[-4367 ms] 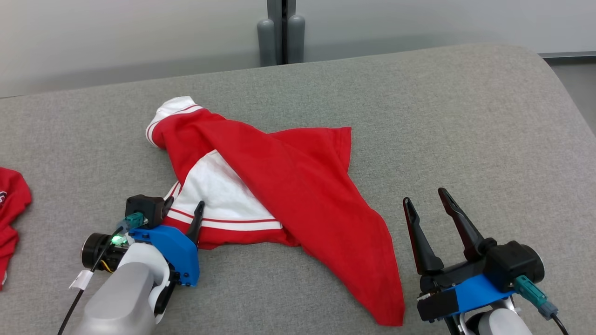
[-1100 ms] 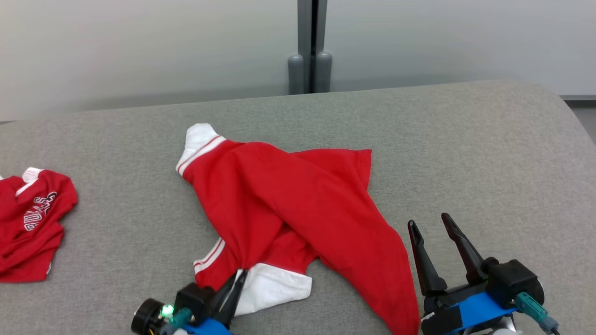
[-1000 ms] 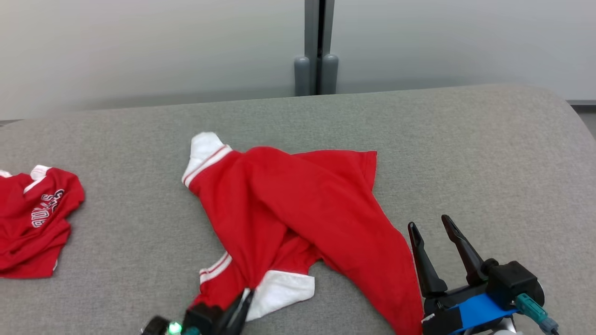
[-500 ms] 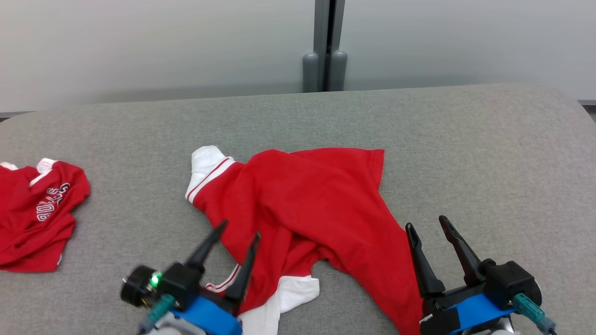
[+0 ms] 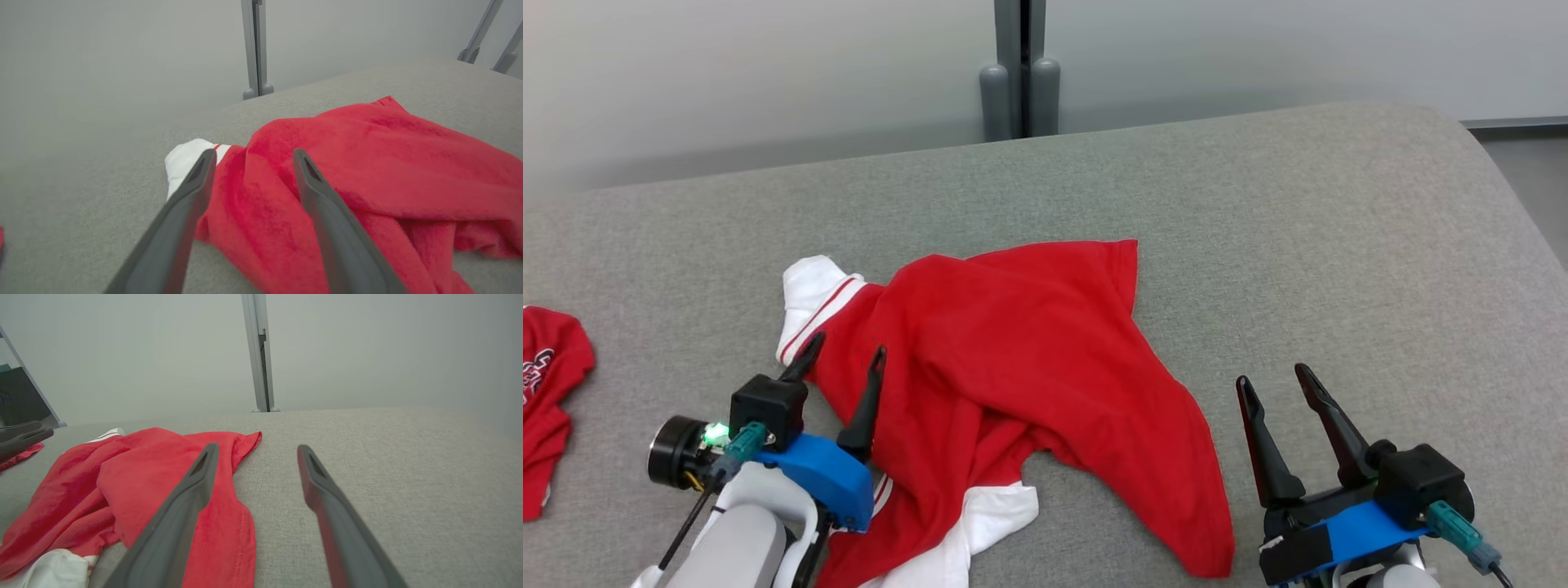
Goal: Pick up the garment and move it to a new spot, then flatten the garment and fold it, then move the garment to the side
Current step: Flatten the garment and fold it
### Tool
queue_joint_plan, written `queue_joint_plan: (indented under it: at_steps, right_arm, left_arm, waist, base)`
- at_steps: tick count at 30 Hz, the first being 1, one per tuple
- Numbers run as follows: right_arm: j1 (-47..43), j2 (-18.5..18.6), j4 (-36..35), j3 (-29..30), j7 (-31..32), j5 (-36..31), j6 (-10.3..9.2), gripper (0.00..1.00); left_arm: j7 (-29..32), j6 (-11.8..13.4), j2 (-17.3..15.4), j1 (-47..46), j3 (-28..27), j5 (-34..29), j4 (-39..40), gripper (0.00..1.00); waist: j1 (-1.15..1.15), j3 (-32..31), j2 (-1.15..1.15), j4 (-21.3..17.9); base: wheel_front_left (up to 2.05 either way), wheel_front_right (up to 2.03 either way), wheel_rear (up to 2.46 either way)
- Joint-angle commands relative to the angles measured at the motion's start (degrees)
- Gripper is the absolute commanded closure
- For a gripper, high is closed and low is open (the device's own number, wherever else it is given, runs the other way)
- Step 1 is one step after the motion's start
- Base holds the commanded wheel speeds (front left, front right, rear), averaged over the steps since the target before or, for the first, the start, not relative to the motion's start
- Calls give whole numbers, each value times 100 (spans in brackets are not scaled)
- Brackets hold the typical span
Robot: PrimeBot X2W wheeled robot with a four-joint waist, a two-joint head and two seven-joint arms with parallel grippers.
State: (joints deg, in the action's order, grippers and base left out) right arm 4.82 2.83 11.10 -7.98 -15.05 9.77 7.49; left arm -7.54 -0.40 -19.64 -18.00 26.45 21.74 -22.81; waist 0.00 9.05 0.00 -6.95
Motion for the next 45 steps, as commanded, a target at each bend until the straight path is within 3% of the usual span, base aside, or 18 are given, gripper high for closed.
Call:
queue_joint_plan:
  at_steps: [1, 14, 19, 20, 21, 22, 31, 41, 42, 43, 45]
  right_arm:
    - [73, 12, 7, 8, -20, 56, 1, 0]
    - [161, 12, -10, -18, -20, 28, 1, 0]
    - [210, 12, -12, -45, -20, 37, 1, 0]
    - [221, 12, -13, -58, -20, 42, 1, 0]
    - [223, 12, -14, -65, -20, 46, 1, 0]
    - [217, 12, -14, -64, -20, 49, 1, 0]
    - [367, 12, -80, -4, -20, 1, 1, 0]
    - [524, 12, -59, -139, -20, 84, 1, 0]
    - [528, 14, -60, -149, -20, 94, 1, 0]
    - [529, 14, -60, -151, -20, 103, 1, 0]
    - [515, 11, -62, -138, -20, 117, 1, 0]
  left_arm:
    - [67, -2, 30, -79, -22, 60, -131, 0]
    - [1111, 130, 300, -269, -77, 529, -1434, 0]
    - [1234, -112, 493, -456, -65, 740, -1702, 0]
    - [1245, -128, 493, -521, -47, 729, -1770, 22]
    - [1195, -141, 535, -599, -67, 751, -1824, 84]
    - [1176, -157, 541, -671, -51, 739, -1895, 100]
    - [420, -356, 235, -2033, -290, 652, -2117, 100]
    - [-19, -511, -229, -3247, -348, 482, -2929, 100]
    - [-8, -510, -236, -3290, -306, 453, -3063, 89]
    - [7, -528, -241, -3339, -268, 446, -3190, 0]
    - [-148, -549, -190, -3378, -262, 478, -3363, 0]
  waist:
    - [0, 24, 0, -41]
    - [0, 132, 0, -108]
    - [0, 187, 0, -116]
    - [0, 204, 0, -123]
    - [0, 218, 0, -127]
    - [0, 232, 0, -129]
    - [0, 462, 0, -180]
    - [0, 642, 0, -487]
    - [0, 652, 0, -513]
    - [0, 661, 0, -526]
    - [0, 666, 0, -529]
  base:
    - [0, 0, 0]
    - [0, 0, 0]
    - [0, 0, 0]
    - [0, 0, 0]
    - [0, 0, 0]
    - [0, 0, 0]
    - [0, 0, 0]
    - [0, 0, 0]
    - [0, 0, 0]
    - [0, 0, 0]
    - [0, 0, 0]
